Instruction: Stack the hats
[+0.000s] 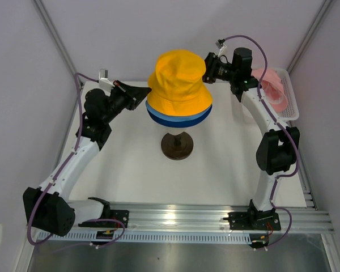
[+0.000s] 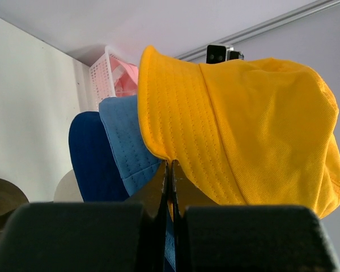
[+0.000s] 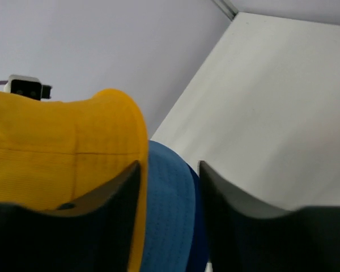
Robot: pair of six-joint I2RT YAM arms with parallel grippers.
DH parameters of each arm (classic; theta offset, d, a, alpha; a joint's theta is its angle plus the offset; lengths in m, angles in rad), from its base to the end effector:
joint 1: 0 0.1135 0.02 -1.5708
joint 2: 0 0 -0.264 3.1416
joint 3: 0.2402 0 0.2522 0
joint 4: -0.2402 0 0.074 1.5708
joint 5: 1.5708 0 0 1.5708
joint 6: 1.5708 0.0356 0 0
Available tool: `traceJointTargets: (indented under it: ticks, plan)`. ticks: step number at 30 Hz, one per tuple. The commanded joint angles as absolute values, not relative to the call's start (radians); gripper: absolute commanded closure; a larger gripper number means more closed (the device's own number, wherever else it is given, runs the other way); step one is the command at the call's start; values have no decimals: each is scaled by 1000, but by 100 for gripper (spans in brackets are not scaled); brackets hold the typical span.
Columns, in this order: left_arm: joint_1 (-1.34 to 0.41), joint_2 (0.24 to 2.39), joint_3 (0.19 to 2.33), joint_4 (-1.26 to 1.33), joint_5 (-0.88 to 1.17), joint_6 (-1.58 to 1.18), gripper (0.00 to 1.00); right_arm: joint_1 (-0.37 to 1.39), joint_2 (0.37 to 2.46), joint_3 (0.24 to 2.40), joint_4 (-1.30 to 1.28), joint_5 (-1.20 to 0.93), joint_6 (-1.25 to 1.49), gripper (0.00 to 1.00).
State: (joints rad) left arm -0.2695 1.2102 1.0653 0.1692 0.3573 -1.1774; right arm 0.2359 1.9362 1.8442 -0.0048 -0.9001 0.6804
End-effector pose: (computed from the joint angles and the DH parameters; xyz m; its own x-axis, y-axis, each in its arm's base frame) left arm 0.2716 -0.0879 0.3871 -0.5327 -0.7505 -0.3911 0.2464 0.3045 -0.9201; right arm 0.4402 0.1345 0.3880 -0.6414 0.2480 -0.7260 -0.6431 0.3423 0.6850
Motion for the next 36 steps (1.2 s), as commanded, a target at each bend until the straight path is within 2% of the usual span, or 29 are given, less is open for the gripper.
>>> traceJointTargets:
  ticks: [1, 4, 13, 17, 22, 30, 36]
  plan:
    - [-267, 1161, 1049, 203, 339, -1138, 99, 196, 1852, 1856, -110, -838, 620, 46]
    - [-265, 1129, 1029, 186, 310, -1100, 99, 149, 1798, 1792, -132, -810, 621, 38]
    - [-310, 1108, 1029, 176, 284, -1066, 99, 87, 1507, 1456, 36, -690, 756, 33]
    - [-357, 1106, 1011, 167, 239, -1065, 99, 86, 1439, 1355, 120, -693, 854, 35]
    - [-391, 1068, 953, 164, 177, -1072, 99, 89, 1395, 1270, 221, -738, 957, 43]
    - [-402, 1034, 920, 158, 153, -1062, 99, 104, 1301, 1143, 281, -719, 1032, 44]
    - [-416, 1028, 910, 161, 147, -1060, 99, 126, 1256, 1131, 281, -680, 1026, 44]
